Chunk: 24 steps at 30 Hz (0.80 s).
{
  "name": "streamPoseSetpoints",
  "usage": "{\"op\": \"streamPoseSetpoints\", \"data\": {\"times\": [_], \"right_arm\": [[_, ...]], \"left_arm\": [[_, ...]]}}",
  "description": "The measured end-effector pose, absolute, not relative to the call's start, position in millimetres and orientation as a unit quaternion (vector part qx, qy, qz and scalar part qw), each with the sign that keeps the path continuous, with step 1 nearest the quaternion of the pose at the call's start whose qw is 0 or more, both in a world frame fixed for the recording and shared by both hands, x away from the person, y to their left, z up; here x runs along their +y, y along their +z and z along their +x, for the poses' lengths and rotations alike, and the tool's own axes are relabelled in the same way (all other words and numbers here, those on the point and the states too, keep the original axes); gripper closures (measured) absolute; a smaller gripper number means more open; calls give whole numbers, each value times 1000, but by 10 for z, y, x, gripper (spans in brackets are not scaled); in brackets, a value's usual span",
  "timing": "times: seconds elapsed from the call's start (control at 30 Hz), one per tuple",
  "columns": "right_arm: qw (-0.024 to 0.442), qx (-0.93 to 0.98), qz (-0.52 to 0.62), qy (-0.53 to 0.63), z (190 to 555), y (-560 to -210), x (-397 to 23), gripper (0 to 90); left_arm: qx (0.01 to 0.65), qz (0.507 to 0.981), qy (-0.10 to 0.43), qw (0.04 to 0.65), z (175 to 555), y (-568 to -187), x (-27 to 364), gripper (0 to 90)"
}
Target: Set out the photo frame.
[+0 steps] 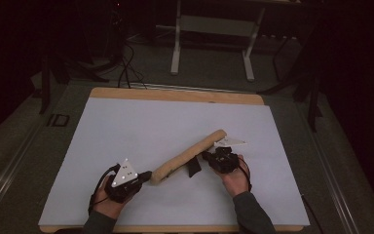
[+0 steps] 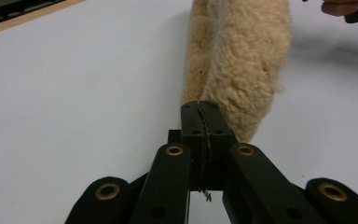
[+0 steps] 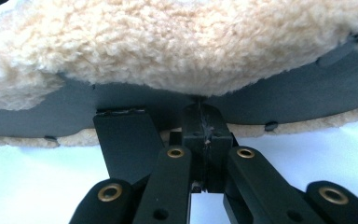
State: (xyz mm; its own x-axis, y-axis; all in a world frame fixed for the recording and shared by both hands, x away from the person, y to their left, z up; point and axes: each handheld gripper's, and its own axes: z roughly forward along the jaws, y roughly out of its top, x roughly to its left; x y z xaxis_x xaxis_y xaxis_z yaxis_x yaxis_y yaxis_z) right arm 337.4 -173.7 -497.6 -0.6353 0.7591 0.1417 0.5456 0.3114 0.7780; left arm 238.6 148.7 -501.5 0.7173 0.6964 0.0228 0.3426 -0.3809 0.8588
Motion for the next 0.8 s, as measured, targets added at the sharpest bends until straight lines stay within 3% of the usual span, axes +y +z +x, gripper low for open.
{"op": "streamPoseSetpoints", "data": {"times": [0.23,0.8], "right_arm": [[128,802,408,418,3380,-4968,-1727,900],[124,801,405,423,3384,-4975,-1644,900]], "left_arm": [[337,803,192,452,2464,-5046,1440,900],[309,814,182,457,2395,-5051,1334,900]]}}
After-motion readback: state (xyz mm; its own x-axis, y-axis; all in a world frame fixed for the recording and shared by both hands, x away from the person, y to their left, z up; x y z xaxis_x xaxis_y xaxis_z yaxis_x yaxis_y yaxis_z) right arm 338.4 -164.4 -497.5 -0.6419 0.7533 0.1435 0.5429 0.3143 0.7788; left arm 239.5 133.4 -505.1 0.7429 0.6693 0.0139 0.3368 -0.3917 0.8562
